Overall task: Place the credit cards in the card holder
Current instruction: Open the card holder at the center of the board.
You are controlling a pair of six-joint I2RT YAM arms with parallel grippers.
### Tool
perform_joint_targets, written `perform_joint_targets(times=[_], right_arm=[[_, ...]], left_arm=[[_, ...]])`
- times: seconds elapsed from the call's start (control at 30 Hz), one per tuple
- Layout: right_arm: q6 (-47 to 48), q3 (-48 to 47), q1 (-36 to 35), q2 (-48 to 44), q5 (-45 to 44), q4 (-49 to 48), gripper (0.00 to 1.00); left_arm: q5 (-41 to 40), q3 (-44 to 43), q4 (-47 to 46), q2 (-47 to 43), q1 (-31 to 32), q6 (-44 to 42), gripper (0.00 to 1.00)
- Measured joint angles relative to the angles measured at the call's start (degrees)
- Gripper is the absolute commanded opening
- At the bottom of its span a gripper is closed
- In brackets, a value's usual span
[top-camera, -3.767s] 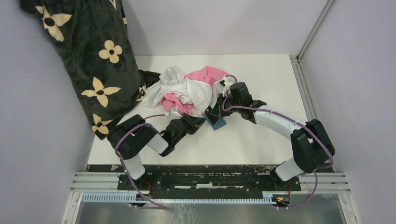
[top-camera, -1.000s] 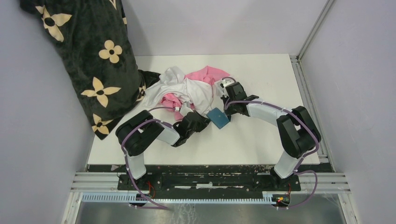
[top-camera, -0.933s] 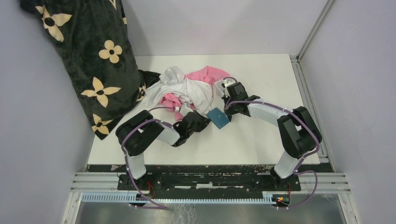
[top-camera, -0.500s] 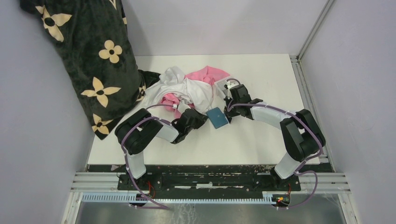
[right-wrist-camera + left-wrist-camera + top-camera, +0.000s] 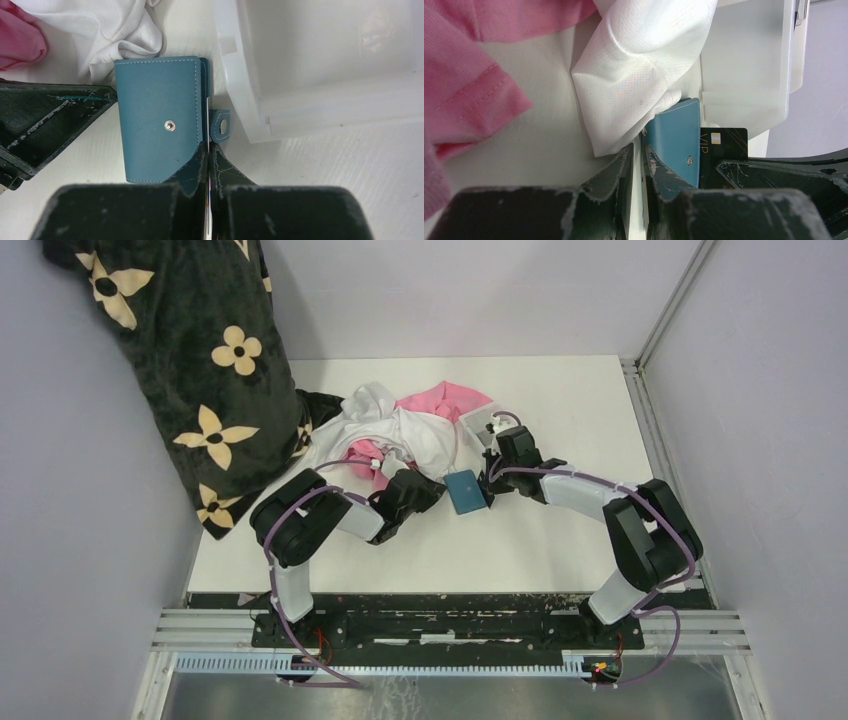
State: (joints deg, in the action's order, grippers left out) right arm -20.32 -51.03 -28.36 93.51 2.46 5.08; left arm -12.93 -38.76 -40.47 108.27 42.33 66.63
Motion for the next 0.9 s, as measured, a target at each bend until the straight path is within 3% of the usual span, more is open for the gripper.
perform_joint_targets(times=[0.9], right_arm=[[-7.1, 3.0, 0.0, -2.1, -4.0, -4.8, 0.01]], left_arm=[[1.1, 0.4, -2.1, 0.9, 0.0, 0.0, 0.19]])
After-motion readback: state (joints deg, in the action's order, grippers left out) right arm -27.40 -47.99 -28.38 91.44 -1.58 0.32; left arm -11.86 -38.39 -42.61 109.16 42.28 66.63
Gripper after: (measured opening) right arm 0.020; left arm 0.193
